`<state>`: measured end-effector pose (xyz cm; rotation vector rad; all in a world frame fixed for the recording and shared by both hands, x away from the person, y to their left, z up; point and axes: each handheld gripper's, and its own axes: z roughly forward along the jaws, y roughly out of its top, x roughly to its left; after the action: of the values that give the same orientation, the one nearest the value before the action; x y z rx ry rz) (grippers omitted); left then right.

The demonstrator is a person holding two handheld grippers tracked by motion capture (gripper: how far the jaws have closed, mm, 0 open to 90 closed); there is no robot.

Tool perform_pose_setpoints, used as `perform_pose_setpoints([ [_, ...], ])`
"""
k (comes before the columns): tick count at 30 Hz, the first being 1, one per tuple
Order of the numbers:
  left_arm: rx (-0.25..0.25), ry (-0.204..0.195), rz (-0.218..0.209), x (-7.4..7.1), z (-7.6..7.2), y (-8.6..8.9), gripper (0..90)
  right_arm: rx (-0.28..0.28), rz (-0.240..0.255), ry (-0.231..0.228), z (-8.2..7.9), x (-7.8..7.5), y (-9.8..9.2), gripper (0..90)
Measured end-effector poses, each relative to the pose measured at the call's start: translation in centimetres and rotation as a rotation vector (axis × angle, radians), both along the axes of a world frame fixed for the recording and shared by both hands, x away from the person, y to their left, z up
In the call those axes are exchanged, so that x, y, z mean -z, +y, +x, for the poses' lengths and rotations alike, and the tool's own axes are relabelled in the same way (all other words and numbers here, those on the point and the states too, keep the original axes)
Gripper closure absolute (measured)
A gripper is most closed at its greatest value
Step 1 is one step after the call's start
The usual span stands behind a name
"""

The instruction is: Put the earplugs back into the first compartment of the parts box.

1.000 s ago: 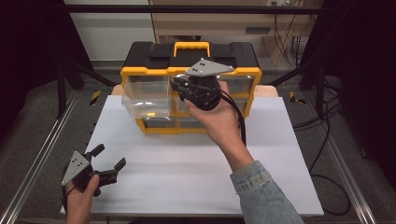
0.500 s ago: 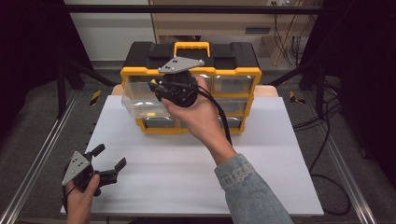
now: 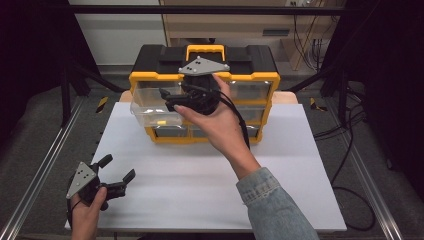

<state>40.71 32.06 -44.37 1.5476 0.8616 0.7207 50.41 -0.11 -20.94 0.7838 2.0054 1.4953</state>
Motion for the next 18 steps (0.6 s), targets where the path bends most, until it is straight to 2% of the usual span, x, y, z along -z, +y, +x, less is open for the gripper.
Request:
perform_pose_setpoints([
  [4,-0.003,0.000,-0.002,0.0,0.0,0.0,1.5,0.033,0.035,0.008,0.0,0.0,-1.7,11.6],
  [7,-0.006,0.001,-0.004,0.0,0.0,0.0,1.5,0.052,0.045,-0.003,-0.1,0.1,-3.1,8.2],
  [18,-0.010,0.001,0.003,0.0,0.0,0.1,1.5,0.115,0.092,-0.010,-0.3,1.3,-8.3,5.0],
])
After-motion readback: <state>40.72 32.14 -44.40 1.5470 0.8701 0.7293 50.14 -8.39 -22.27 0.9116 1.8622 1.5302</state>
